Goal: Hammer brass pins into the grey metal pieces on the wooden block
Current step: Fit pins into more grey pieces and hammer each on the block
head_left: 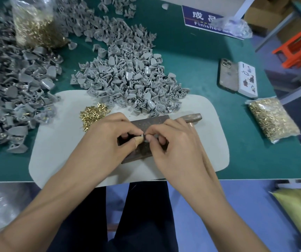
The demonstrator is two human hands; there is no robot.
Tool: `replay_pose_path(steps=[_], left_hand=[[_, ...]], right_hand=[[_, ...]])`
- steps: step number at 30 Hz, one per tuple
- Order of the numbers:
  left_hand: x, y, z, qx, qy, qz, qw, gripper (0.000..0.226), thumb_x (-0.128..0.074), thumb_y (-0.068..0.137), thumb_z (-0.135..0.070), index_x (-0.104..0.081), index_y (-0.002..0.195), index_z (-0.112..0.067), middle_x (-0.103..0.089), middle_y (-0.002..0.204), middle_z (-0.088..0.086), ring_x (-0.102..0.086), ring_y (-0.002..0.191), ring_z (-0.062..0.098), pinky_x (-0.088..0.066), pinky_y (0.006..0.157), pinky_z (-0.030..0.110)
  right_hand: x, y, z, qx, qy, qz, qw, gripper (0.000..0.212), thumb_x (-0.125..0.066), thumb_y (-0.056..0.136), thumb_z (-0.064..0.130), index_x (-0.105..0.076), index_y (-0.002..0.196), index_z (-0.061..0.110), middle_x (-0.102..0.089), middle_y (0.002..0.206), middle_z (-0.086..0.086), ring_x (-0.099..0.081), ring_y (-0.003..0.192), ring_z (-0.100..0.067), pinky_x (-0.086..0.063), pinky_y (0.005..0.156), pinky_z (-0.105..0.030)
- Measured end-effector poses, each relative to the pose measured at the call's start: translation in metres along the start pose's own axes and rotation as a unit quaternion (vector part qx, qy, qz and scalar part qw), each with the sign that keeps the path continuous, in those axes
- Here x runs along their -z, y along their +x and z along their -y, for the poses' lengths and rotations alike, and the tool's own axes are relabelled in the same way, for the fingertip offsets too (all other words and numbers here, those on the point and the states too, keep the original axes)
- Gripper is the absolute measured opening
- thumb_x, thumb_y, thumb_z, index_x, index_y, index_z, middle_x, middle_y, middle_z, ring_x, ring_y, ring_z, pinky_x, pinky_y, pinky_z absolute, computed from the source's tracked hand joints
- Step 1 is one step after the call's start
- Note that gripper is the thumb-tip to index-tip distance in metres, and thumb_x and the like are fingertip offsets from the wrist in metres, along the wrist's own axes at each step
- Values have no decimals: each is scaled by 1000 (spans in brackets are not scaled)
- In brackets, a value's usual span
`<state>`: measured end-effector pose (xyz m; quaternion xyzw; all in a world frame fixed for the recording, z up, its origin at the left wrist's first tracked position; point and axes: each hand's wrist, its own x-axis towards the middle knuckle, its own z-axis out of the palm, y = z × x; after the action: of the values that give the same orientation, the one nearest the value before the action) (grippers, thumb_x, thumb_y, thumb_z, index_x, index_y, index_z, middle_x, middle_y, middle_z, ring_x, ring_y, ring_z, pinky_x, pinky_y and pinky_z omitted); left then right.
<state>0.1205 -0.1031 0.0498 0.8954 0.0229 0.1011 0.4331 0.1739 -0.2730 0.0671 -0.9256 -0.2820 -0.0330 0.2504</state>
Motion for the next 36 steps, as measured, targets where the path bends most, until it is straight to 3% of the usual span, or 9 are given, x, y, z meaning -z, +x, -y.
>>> replay_pose_path(steps=[6, 14, 21, 26, 30, 36], left_hand=[[1, -2, -1, -10, -11, 13, 1000, 13, -80, 82, -18, -77, 92, -26, -59, 83, -12, -55, 80, 6, -38, 70, 12], [-6, -5, 1, -5, 4, -14, 1000, 18, -80, 81, -10, -77, 91, -24, -61, 84, -12, -56, 81, 6, -40, 70, 13], [-6, -4, 1, 1, -2, -17, 1000, 18, -81, 81, -9, -79, 92, -23, -61, 87, -10, -56, 80, 6, -41, 70, 14], [-7, -3, 1, 0, 6, -26, 1000, 17, -81, 80, -8, -80, 91, -21, -62, 85, -8, -56, 79, 9, -43, 68, 17], [-8, -4, -1, -7, 13, -33, 999, 16, -81, 80, -9, -79, 90, -21, -62, 84, -7, -56, 78, 10, -44, 70, 24], [-8, -4, 1, -11, 28, -25, 999, 17, -80, 81, -9, -78, 92, -22, -59, 85, -9, -55, 79, 7, -43, 70, 20]], right_hand=[[3, -1, -5, -7, 57, 13, 998, 9, -74, 89, 20, -76, 87, 28, -48, 67, 10, -50, 79, -20, -45, 80, -45], [-4, -7, 5, 35, -61, -51, 996, 8, -67, 90, 30, -69, 82, 29, -34, 71, 16, -51, 82, -19, -43, 75, -45], [4, 0, 6, 35, -86, 10, 996, 10, -65, 89, 30, -67, 80, 27, -36, 69, 13, -47, 85, -18, -38, 76, -40], [6, 2, 8, 48, -106, 11, 993, 11, -65, 90, 29, -69, 80, 26, -37, 71, 13, -49, 86, -19, -34, 75, -37], [6, 1, 3, 39, -45, 11, 998, 4, -69, 90, 25, -72, 88, 26, -40, 75, 15, -50, 87, -19, -40, 78, -39], [0, -2, 4, 28, 12, -8, 999, 3, -70, 89, 16, -70, 91, 16, -42, 79, 14, -51, 86, -22, -43, 76, -41]])
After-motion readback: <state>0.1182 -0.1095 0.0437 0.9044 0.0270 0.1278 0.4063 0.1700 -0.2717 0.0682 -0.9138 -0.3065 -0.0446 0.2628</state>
